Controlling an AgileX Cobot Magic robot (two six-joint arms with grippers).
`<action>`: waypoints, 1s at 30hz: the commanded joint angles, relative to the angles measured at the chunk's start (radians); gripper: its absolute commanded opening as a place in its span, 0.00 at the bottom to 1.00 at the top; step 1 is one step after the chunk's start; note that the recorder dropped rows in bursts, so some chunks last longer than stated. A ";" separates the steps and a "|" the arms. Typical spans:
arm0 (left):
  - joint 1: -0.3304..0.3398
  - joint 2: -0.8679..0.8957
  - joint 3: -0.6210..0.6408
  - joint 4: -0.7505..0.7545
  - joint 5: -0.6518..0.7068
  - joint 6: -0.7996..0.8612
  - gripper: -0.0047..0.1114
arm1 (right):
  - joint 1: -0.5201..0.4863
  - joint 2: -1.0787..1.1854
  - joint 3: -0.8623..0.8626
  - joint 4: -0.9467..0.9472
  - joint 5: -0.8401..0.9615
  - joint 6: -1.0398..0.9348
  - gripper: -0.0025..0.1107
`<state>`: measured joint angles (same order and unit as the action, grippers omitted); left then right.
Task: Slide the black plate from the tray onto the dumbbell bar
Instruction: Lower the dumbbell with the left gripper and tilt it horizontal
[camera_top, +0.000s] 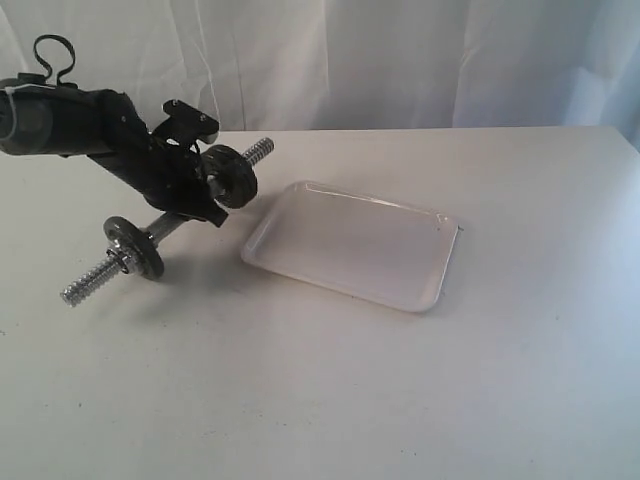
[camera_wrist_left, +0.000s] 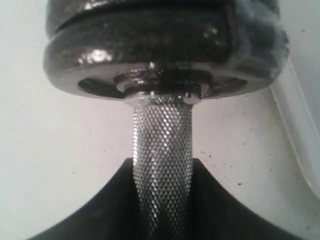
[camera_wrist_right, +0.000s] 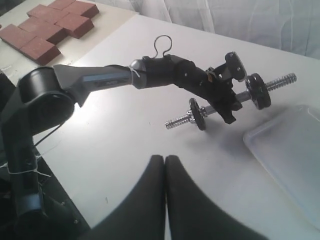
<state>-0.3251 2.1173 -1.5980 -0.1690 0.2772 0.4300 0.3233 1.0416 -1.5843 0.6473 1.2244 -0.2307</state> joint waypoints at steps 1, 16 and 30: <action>0.003 -0.042 -0.058 -0.050 -0.192 -0.024 0.04 | -0.005 -0.056 0.004 -0.032 -0.003 0.040 0.02; 0.003 -0.030 -0.058 -0.050 -0.203 -0.040 0.04 | -0.005 -0.103 0.004 -0.286 -0.003 0.107 0.02; 0.003 -0.030 -0.058 -0.050 -0.201 -0.088 0.04 | -0.005 -0.167 0.004 -0.338 -0.003 0.123 0.02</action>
<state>-0.3251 2.1521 -1.6158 -0.1790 0.2380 0.3774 0.3233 0.8810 -1.5843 0.3160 1.2244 -0.1137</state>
